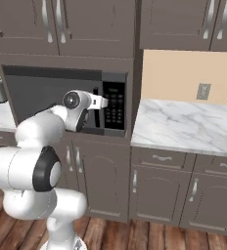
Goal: The microwave is finished heating the chicken drumstick and potato. Take the bowl containing the food and place it on the dining counter.
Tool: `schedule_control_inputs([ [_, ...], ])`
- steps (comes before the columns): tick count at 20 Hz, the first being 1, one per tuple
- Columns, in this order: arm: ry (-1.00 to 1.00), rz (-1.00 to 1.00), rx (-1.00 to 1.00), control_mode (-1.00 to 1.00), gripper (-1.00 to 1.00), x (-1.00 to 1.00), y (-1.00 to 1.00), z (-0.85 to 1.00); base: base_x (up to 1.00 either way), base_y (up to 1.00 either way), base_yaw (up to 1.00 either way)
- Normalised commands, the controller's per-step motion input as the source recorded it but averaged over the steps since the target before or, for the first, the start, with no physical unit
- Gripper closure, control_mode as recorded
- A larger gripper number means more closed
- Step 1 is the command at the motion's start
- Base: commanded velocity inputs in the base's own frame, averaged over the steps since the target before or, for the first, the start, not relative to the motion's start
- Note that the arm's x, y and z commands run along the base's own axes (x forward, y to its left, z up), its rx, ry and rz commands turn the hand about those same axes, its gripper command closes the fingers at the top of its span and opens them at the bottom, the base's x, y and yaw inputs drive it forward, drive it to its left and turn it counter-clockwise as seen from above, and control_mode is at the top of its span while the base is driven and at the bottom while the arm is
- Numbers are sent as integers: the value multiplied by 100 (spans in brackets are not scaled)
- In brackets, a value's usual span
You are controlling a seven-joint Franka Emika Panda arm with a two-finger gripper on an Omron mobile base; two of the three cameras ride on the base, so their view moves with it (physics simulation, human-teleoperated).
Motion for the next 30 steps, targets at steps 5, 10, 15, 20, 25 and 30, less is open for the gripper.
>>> schedule_control_inputs([
  [5,0,0,0,-100,-100,61,0,-1,0,0,0],
  [10,0,0,-3,-100,-100,48,0,-22,0,0,0],
  [15,0,0,-3,-100,-100,34,0,-26,0,0,0],
  [20,0,0,0,-100,-100,52,0,-2,0,0,0],
  [25,0,0,0,-100,-100,53,-12,0,0,0,0],
  [30,0,0,0,-100,100,16,-14,0,0,0,0],
])
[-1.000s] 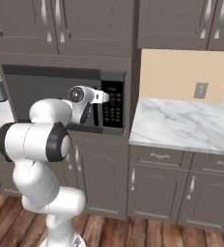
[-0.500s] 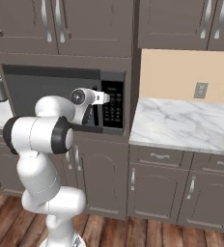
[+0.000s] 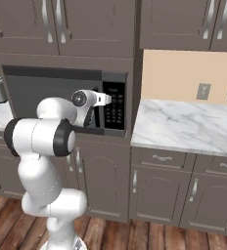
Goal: The microwave is finished heating the chicken drumstick and potato. Take the bowl containing the food and place it on the dining counter.
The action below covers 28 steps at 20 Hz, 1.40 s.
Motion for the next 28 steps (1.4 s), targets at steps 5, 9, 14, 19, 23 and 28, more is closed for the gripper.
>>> schedule_control_inputs([
  [5,0,0,0,-100,100,0,0,0,0,0,0],
  [9,0,0,0,-100,100,0,0,0,0,0,0],
  [14,-3,0,0,-100,100,-42,0,1,0,0,0],
  [19,-4,0,0,-100,100,-72,2,21,0,0,0],
  [23,-1,-3,-3,-100,100,-91,29,43,0,0,0],
  [28,0,-15,-10,-100,100,-100,49,63,0,0,0],
])
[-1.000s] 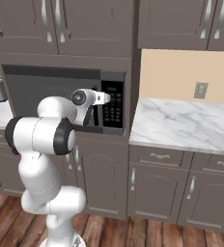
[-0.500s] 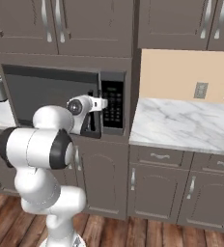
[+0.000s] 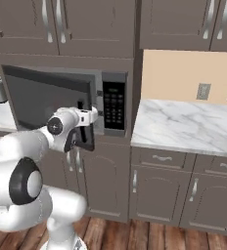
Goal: The microwave is finished heating the chicken drumstick and potato. Take the bowl containing the food and place it on the dining counter.
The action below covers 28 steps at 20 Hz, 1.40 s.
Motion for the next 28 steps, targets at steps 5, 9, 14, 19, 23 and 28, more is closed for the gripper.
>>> schedule_control_inputs([
  [5,0,-18,-11,-100,100,-100,58,65,0,0,0],
  [9,0,-14,-11,-100,100,-100,67,72,0,0,0],
  [14,0,-9,-12,-100,100,-100,68,78,0,0,0],
  [19,-4,-4,-12,-100,-100,-98,63,60,0,0,0],
  [23,-2,3,0,-100,-100,-9,1,0,0,0,0],
  [28,0,0,0,-100,-100,-78,0,-8,0,0,0],
])
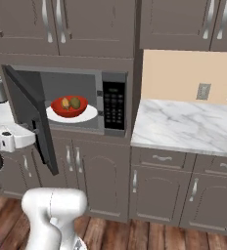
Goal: The microwave is finished heating the chicken drumstick and potato. Take the bowl containing the food and place it on the dining counter.
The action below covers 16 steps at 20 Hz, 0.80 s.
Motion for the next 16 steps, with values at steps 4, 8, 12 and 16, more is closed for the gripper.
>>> schedule_control_inputs([
  [4,-3,0,0,-100,-100,-99,7,-7,0,0,0],
  [8,-2,-2,0,-100,-100,-100,0,0,0,0,0],
  [12,0,4,8,-100,-100,-80,-74,3,0,0,0],
  [16,1,14,26,-100,-100,-5,-100,9,0,0,0],
])
